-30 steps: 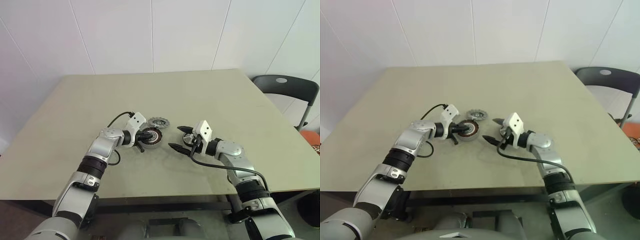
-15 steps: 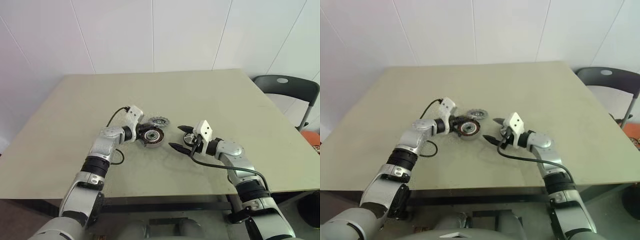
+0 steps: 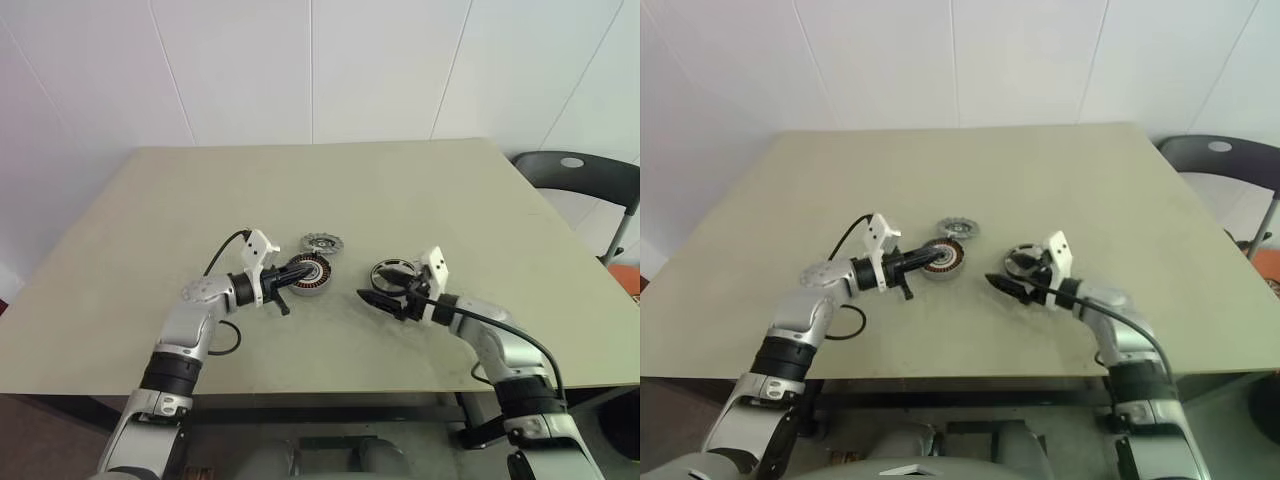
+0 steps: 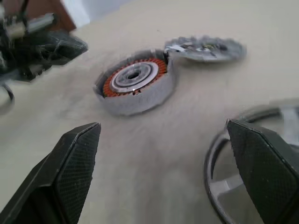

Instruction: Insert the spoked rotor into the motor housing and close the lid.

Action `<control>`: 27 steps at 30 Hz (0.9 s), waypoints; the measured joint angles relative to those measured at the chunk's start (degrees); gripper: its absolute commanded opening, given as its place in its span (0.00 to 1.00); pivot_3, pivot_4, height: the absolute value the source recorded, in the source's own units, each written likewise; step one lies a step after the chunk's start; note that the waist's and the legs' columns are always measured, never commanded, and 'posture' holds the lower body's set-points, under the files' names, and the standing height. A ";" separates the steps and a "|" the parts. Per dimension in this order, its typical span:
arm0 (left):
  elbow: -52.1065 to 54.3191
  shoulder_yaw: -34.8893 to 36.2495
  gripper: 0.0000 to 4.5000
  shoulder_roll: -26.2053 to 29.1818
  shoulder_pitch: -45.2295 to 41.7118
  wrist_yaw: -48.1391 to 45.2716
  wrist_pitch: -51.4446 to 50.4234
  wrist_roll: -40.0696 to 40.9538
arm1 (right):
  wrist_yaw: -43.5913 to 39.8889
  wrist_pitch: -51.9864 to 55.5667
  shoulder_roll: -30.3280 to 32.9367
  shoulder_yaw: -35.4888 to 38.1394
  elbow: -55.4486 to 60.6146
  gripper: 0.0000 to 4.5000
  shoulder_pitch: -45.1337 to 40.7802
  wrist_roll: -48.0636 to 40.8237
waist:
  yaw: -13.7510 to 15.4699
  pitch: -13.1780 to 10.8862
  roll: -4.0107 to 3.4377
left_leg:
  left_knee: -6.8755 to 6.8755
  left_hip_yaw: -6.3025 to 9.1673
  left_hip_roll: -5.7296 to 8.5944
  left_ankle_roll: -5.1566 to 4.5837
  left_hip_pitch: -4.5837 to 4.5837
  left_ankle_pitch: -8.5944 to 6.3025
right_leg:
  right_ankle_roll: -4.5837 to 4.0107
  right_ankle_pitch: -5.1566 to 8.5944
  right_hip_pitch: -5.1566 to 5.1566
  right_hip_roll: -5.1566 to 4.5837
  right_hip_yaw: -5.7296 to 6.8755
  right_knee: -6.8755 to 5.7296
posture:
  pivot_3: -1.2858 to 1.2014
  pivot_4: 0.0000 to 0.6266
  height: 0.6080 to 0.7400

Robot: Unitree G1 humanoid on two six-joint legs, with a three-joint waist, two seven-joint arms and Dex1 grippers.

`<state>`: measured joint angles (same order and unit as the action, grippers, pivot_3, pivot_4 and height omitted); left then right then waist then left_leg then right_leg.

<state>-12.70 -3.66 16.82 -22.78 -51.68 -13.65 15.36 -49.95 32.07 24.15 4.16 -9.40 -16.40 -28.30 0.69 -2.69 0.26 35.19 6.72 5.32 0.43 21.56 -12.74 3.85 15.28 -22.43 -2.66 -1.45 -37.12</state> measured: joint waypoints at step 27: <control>0.06 1.49 0.01 -3.10 4.71 5.77 11.89 0.15 | 27.73 42.15 2.21 28.27 -9.68 1.00 -5.86 -24.44 | 0.00 0.01 -0.04 | 0.03 -0.14 -0.03 -0.12 -0.05 -0.04 | 0.14 0.00 0.11 0.03 -0.03 0.06 | 0.52 0.00 1.00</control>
<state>-12.65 -2.17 13.71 -18.07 -45.91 -1.76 15.51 -22.23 74.22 26.35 32.43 -19.08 -22.26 -52.74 0.68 -2.68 0.23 35.22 6.59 5.30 0.32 21.50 -12.78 4.00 15.28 -22.32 -2.62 -1.48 -37.06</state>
